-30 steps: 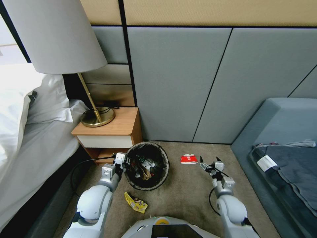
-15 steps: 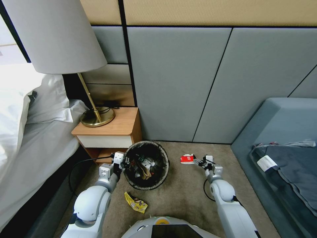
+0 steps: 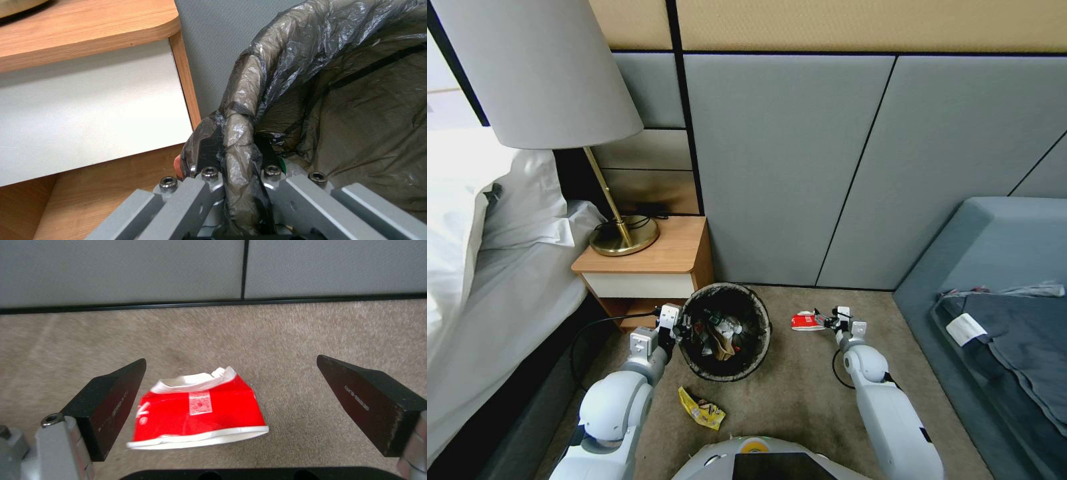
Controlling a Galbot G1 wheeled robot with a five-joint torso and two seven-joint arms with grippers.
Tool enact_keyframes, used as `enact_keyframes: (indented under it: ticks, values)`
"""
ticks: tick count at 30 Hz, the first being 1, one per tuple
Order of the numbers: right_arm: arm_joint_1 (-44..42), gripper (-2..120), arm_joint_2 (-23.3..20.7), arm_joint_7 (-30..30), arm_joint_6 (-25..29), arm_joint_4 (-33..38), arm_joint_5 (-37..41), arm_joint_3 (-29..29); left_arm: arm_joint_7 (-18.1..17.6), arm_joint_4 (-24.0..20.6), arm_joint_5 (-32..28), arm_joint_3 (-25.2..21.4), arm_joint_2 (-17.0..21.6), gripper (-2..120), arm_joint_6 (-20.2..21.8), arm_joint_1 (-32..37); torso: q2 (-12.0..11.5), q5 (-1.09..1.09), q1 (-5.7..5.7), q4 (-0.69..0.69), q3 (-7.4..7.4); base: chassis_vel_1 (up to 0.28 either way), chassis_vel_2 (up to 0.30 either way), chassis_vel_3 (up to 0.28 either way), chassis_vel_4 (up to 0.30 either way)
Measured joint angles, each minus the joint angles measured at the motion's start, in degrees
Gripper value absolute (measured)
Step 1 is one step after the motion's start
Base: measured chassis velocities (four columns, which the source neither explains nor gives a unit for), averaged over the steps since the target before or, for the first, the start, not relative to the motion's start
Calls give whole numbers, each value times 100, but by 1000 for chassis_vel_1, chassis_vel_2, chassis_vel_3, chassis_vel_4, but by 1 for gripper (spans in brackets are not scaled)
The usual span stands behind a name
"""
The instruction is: Pick up the trash bin, then pick up the garbage from the floor and place it into the trash bin.
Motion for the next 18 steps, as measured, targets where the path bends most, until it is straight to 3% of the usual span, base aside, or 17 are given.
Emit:
enact_keyframes:
  ticks: [18]
  values:
    - [689, 100, 400, 53, 182, -1398, 23, -4, 22, 112, -153, 72, 36, 1, 99, -155, 0, 0, 0, 0, 0, 0, 0, 0, 0]
